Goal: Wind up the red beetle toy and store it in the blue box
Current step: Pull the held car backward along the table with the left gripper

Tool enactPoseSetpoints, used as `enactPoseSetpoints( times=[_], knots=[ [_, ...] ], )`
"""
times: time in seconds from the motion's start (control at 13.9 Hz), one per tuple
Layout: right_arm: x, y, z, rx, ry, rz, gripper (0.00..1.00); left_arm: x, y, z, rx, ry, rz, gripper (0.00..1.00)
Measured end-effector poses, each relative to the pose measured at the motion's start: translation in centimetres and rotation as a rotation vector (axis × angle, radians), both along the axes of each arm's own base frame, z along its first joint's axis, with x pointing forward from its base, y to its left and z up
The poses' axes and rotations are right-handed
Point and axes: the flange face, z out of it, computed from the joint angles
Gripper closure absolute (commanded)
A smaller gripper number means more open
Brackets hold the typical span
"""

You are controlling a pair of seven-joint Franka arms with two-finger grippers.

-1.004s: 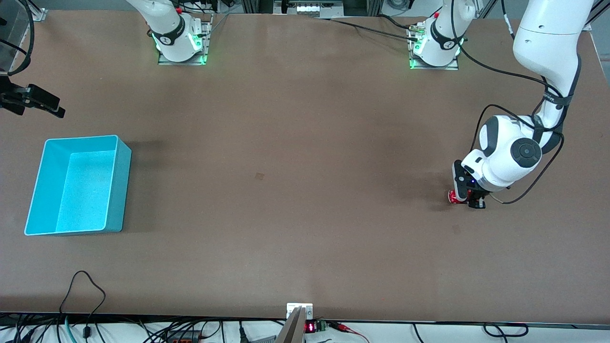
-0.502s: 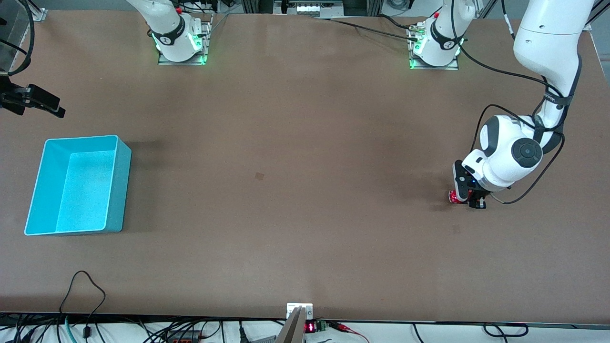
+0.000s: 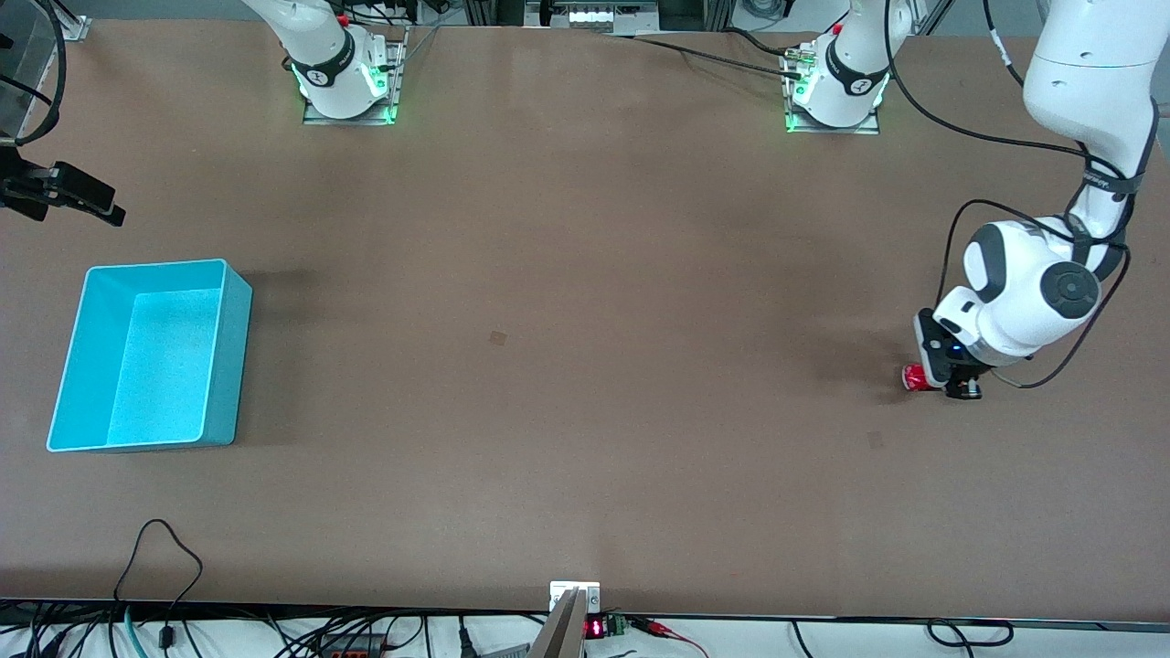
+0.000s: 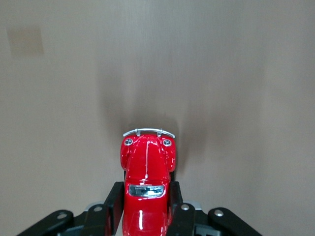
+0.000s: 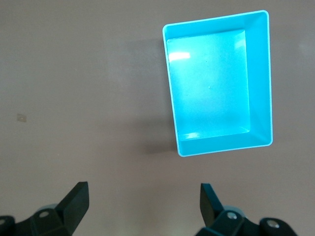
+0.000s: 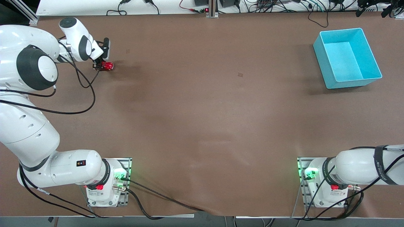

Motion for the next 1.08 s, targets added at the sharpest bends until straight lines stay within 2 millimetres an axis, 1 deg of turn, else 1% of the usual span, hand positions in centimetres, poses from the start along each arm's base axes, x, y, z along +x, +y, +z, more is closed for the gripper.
enactPoseSetpoints(
  times=[0.14,0.43,0.65,0.72,0.79,0.86,1.08],
  knots=[
    [0.0,0.0,0.0,0.000,0.000,0.000,0.00,-0.2,2.1,0.0,0.004,-0.003,-0.008,0.90],
    [0.0,0.0,0.0,0.000,0.000,0.000,0.00,-0.4,4.7,0.0,0.010,-0.006,-0.019,0.89],
    [0.0,0.0,0.0,0.000,0.000,0.000,0.00,-0.5,5.9,0.0,0.012,-0.009,-0.019,0.88],
    [0.0,0.0,0.0,0.000,0.000,0.000,0.00,-0.5,6.0,0.0,0.012,-0.009,-0.019,0.83],
    [0.0,0.0,0.0,0.000,0.000,0.000,0.00,-0.5,6.0,0.0,0.012,-0.009,-0.019,0.43],
    [0.0,0.0,0.0,0.000,0.000,0.000,0.00,-0.5,6.0,0.0,0.012,-0.009,-0.019,0.00],
    [0.0,0.0,0.0,0.000,0.000,0.000,0.00,-0.9,6.4,-0.5,0.008,0.011,-0.010,0.00]
  ],
)
